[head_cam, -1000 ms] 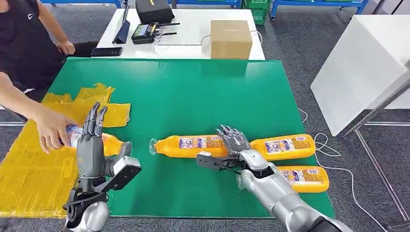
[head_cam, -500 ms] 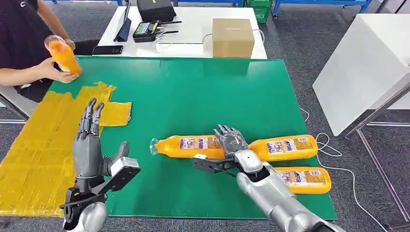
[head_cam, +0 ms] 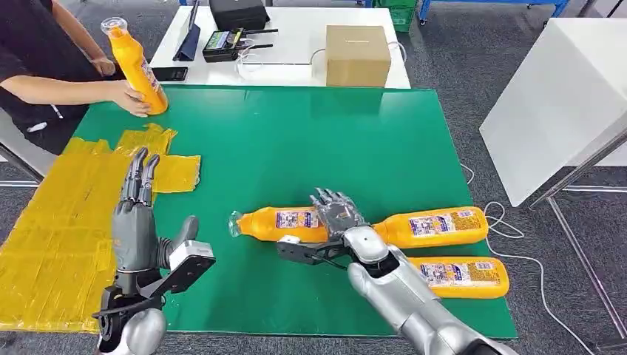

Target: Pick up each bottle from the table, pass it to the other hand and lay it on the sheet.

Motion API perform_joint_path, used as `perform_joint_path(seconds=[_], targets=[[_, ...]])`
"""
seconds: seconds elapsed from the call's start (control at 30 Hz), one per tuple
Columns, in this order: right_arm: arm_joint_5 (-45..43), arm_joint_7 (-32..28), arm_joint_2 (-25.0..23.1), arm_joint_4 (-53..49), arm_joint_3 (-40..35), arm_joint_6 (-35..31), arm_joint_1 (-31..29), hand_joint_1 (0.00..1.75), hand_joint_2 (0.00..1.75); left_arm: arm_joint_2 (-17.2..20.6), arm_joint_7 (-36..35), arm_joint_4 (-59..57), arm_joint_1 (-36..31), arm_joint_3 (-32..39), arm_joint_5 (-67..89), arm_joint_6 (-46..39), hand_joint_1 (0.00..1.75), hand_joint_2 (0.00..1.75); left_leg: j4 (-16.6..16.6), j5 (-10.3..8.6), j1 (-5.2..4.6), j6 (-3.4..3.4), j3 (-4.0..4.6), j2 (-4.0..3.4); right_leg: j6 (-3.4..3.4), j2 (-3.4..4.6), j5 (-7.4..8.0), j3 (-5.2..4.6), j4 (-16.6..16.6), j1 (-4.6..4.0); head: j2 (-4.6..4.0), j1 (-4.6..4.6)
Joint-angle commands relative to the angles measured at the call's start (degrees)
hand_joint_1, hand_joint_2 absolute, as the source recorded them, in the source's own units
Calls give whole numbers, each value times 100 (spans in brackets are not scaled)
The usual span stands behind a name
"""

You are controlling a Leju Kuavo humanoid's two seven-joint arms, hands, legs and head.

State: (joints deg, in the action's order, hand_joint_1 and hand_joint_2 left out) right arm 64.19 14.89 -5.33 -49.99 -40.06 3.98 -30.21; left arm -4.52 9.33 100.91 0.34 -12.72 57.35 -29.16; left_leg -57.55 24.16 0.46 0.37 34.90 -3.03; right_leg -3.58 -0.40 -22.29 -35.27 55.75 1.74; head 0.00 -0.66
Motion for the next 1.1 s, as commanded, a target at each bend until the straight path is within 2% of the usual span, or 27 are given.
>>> perform_joint_path(seconds=[0.03, 0.33, 0.37, 0.4, 0.63, 0.7, 0.73, 0.77, 0.8, 0.87, 0.97, 1.0, 1.07, 1.1], targets=[[-50, -92, -84, 687, -257, 68, -339, 0, 175, -51, 11, -196, -153, 57, -27, 26, 0, 0, 1, 1, 4, -1, -7, 19, 13, -4, -1, 8, -2, -3, 0, 0], [-190, -265, -173, 1509, -338, 214, -441, 0, 175, -36, 61, -356, -259, 4, -163, -10, 0, 0, 2, 1, 6, -1, -14, 36, 19, -15, -3, 19, -3, -5, 0, 0], [-229, -321, -177, 1637, -371, 279, -467, 26, 175, -31, 68, -398, -284, 0, -189, -28, 0, 0, 4, 0, 5, -1, -13, 29, 15, -13, -2, 17, -5, -4, 0, -2], [-285, -360, -169, 1712, -362, 323, -461, 175, 175, -30, 72, -437, -305, -4, -208, -39, 0, 0, 3, 3, 9, -2, -22, 42, 23, -16, -4, 27, -5, -8, 0, 0], [-403, -360, -76, 1983, -374, 389, -419, 175, 175, -29, 118, -613, -403, -79, -438, 50, 0, 0, 10, -1, 6, -4, -33, 48, 16, -29, -3, 36, -13, -5, 0, 0], [-467, -257, -70, 1957, -274, 216, -369, 175, 175, -30, 231, -627, -366, -113, -849, 245, 0, 0, 10, 1, 8, -5, -50, 56, 22, -32, -4, 51, -15, -8, 0, -2], [-489, -234, -43, 1876, -239, 207, -392, 175, 175, -23, 243, -557, -359, -123, -1142, 494, 0, 0, 11, 0, 6, -4, -52, 42, 15, -26, -2, 51, -16, -6, 0, 0], [-536, -191, -7, 1760, -166, 193, -387, 175, 175, -42, 253, -496, -343, -95, -1434, 743, 0, 0, 10, -1, 11, -4, -53, 60, 24, -35, -1, 57, -19, -11, 0, 0], [-581, -117, 25, 1646, -76, 187, -369, 175, 175, -53, 280, -447, -327, -60, -1921, 1141, 0, 0, 6, 0, 4, -4, -48, 49, 15, -31, -4, 48, -10, -4, 0, 0], [-623, -15, 118, 1388, 68, 149, -320, 175, 175, -95, 337, -391, -274, 124, -3146, 2092, 0, 0, 5, -1, 12, -4, -53, 75, 28, -42, -5, 58, -15, -12, 0, 0], [-749, 24, 191, 1023, 312, 3, -227, 175, 175, -217, 273, -369, -77, 515, -4888, 3123, 0, 0, 5, 1, 4, -4, -52, 49, 14, -26, -4, 51, -11, -3, 0, -2], [-848, -24, 184, 706, 501, -345, -124, 175, 175, -304, 303, -288, 85, 698, -5640, 3435, 0, 0, 6, 2, 8, -4, -53, 58, 20, -27, -4, 55, -14, -6, 0, 0], [-874, -58, 169, -80, 771, -948, 157, 175, 175, -404, 416, -46, 401, 881, -6080, 3600, 0, 0, 6, 5, 4, -3, -53, 53, 18, -22, -6, 54, -12, -1, 0, 0], [-863, -172, 130, -639, 926, -1339, 395, 175, 175, -485, 464, 122, 592, 972, -6254, 3634, 0, 175, 3, 7, 4, -4, -48, 37, 15, -11, -4, 48, -8, 0, 0, 0]])
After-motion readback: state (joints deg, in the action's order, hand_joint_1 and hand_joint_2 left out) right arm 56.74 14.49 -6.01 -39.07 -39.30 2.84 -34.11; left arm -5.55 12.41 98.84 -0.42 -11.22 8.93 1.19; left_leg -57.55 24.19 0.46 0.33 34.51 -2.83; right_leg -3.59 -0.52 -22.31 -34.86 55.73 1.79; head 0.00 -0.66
